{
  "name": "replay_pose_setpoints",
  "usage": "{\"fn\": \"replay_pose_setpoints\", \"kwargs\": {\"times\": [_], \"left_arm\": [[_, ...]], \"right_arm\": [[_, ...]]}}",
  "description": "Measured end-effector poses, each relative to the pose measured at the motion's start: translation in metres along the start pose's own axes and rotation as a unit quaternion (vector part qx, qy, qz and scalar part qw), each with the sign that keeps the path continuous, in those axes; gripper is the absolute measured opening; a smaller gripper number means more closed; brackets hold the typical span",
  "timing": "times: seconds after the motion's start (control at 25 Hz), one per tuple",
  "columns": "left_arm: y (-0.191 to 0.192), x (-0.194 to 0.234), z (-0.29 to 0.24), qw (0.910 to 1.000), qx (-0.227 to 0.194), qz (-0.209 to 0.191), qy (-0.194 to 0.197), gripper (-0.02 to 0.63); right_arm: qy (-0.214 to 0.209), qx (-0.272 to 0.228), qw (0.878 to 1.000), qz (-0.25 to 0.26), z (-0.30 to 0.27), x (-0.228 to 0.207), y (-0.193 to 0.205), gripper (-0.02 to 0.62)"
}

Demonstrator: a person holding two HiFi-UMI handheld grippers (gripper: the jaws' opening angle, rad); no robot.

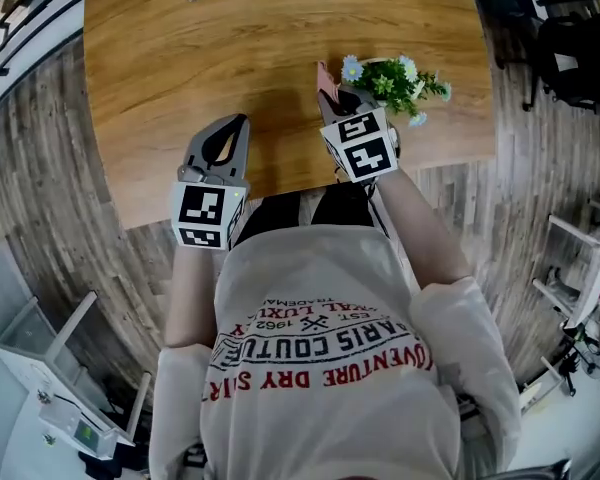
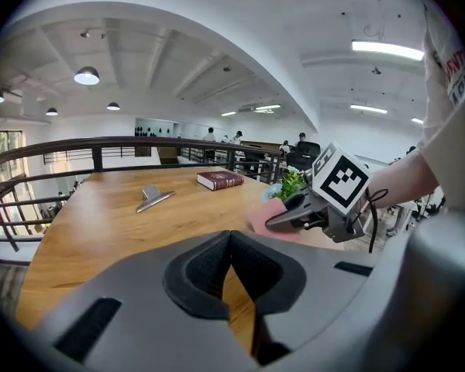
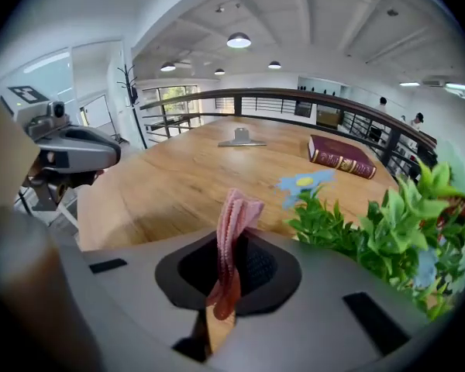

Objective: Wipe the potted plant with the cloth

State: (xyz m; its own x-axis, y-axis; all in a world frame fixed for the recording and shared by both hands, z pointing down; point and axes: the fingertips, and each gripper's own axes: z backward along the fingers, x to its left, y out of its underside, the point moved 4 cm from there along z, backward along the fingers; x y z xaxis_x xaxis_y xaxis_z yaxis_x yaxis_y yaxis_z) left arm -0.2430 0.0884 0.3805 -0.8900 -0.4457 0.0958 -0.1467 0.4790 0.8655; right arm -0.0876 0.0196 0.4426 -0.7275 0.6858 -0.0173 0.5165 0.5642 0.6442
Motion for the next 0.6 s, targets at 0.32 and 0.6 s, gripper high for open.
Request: {"fn": "replay_pose_setpoints", "kwargs": {"times": [0.32, 0.6], "left_arm": [[0.01, 0.002, -0.013, 0.9997, 0.013, -0.004, 0.022, 0.015], [0.006, -0.008, -0.021, 0.9986, 0.01, -0.014, 0.05, 0.015]], "right_arm": [[0.067, -0.008, 0.994, -0.08, -0.007, -0.018, 0.023, 0.04], [0.078, -0.017, 0.985, -0.156, 0.003, -0.022, 0.036, 0.04]]}}
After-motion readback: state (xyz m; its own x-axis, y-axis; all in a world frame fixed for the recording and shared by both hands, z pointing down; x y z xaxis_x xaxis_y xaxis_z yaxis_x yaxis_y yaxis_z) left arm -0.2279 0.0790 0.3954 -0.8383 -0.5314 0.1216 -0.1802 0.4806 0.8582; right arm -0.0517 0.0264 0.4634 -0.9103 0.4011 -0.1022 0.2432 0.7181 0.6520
